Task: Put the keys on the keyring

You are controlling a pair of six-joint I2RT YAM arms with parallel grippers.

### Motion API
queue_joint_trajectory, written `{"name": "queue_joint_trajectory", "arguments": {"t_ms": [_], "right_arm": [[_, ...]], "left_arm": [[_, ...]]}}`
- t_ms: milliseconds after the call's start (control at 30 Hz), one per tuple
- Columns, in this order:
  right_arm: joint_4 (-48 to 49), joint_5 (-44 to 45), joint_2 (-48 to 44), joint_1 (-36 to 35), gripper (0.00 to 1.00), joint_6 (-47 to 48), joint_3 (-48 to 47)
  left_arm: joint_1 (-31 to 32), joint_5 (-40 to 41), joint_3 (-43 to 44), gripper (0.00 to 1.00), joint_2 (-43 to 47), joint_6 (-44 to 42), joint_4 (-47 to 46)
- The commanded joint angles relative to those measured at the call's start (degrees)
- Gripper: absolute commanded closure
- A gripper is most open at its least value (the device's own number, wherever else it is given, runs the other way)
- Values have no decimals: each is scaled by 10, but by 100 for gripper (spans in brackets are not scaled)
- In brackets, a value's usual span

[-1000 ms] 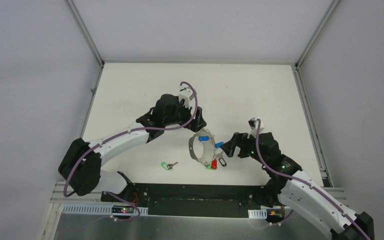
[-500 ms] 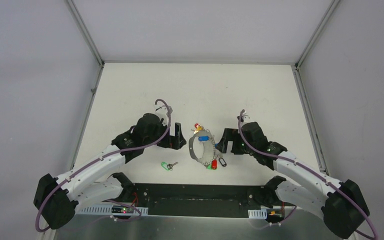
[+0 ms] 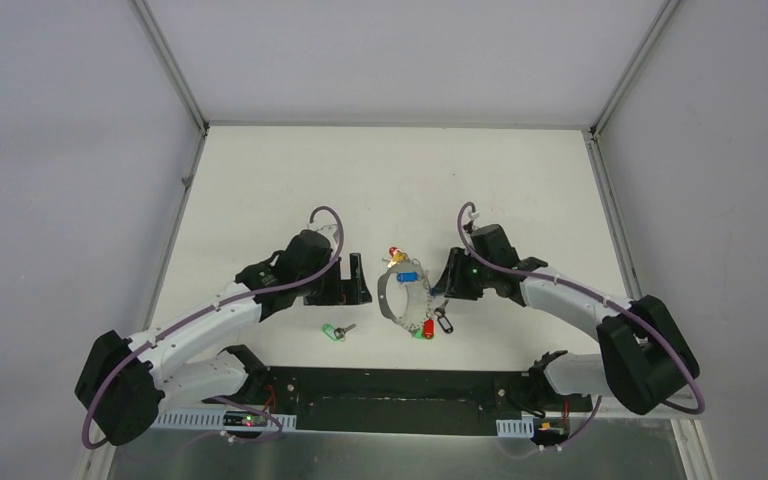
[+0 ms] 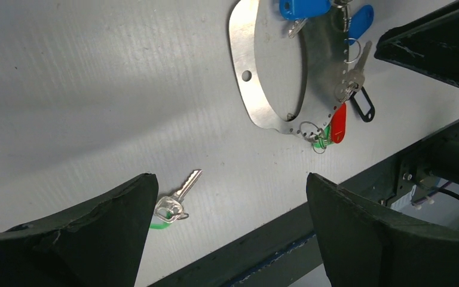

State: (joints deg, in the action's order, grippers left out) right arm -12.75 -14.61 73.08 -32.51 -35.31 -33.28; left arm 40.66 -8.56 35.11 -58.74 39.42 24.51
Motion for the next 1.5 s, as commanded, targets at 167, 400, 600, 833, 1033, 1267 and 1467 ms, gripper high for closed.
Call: {"name": "queue_joint_trajectory", "arguments": {"t_ms": [167, 400, 600, 833, 1033, 1267, 1467], "right_arm": [[80, -120, 85, 53, 73, -34, -26], [124, -168, 142, 55, 83, -49, -26], [117, -172, 136, 58, 100, -42, -28], [60, -144, 99, 58, 100, 6, -43], [-29, -97, 84, 58, 75, 66, -72], [-60, -91, 58, 58, 62, 93, -78], [-62, -100, 84, 58, 61, 76, -77]], "left_arm": [[-1, -22, 46, 2, 11, -8, -18], [-1, -28, 44, 2, 17, -9, -22], [-1, -24, 41, 2, 27, -12, -22], [-2, -21, 42, 2, 32, -15, -24], [-1, -24, 46, 2, 22, -18, -23], [-1, -39, 50, 2, -5, -13, -24], [-1, -53, 49, 3, -23, -3, -28]]}}
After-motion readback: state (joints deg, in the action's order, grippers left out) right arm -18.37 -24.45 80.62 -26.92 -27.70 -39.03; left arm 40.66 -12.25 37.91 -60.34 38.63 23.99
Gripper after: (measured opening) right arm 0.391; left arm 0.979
